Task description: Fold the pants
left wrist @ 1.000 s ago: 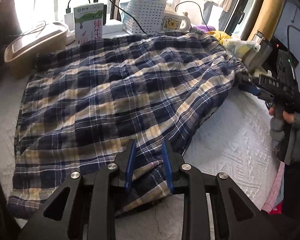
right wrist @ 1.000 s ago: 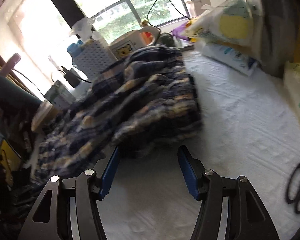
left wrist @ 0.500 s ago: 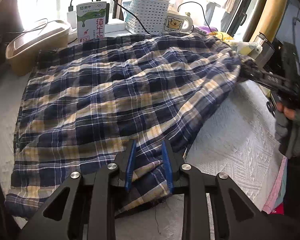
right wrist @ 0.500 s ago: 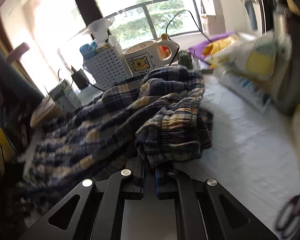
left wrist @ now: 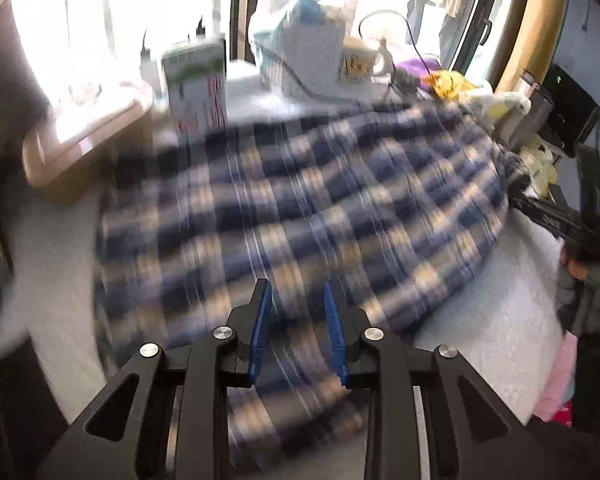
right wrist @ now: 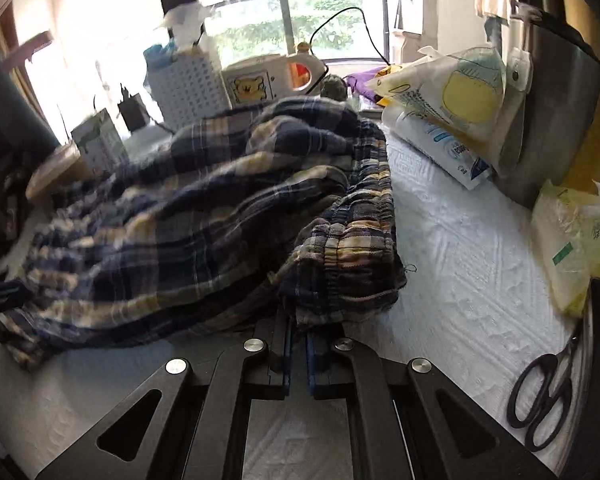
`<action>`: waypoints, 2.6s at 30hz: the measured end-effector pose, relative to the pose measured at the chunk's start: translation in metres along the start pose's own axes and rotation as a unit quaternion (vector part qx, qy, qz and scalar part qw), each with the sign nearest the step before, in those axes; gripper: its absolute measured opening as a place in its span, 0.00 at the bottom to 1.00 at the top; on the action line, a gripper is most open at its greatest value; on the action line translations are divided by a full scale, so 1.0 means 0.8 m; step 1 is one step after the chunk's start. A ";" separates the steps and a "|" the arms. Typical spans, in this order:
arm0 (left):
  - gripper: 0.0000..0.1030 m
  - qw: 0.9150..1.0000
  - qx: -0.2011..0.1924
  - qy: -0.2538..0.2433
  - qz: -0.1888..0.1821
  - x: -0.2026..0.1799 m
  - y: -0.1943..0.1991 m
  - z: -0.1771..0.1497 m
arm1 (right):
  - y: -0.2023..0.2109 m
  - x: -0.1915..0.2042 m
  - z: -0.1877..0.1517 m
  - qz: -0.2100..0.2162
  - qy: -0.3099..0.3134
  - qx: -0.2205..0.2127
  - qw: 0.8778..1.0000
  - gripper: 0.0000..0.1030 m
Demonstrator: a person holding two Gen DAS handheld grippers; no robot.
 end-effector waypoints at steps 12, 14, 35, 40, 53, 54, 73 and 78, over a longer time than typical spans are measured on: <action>0.26 0.996 0.043 -0.081 -0.018 -0.092 -0.136 0.096 | 0.001 -0.011 0.012 0.045 -0.036 -0.012 0.998 0.52; 0.26 0.995 0.052 -0.083 -0.007 -0.095 -0.157 0.102 | -0.002 -0.011 0.014 0.045 -0.033 -0.010 0.998 0.52; 0.29 0.995 -0.088 0.033 0.035 0.015 -0.017 0.099 | 0.007 -0.017 0.012 0.009 -0.057 -0.008 0.998 1.00; 0.45 0.989 -0.117 0.077 0.054 0.045 0.025 0.059 | 0.011 -0.014 0.004 0.012 -0.079 -0.005 0.997 1.00; 0.60 0.977 -0.141 0.137 0.082 0.095 0.073 -0.010 | -0.013 -0.022 0.009 0.058 -0.152 -0.015 0.987 0.77; 0.60 0.976 -0.142 0.141 0.083 0.098 0.074 -0.013 | -0.014 -0.025 0.010 0.058 -0.157 -0.016 0.986 0.77; 0.60 0.968 -0.145 0.190 0.075 0.161 0.074 -0.025 | -0.054 -0.023 0.056 0.026 -0.197 -0.017 0.980 0.33; 0.60 0.967 -0.144 0.194 0.077 0.172 0.074 -0.028 | -0.049 -0.007 0.068 -0.001 -0.156 -0.020 0.988 0.18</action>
Point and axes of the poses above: each gripper's, at about its wrist camera, not at the fingertips, and y roughly against the way its jaws point, x to its left, z to its top, the point moved 2 cm from there along -y, roughly the way its jaws point, and after that the axes turned 14 degrees about y, right-handed, at the moved point
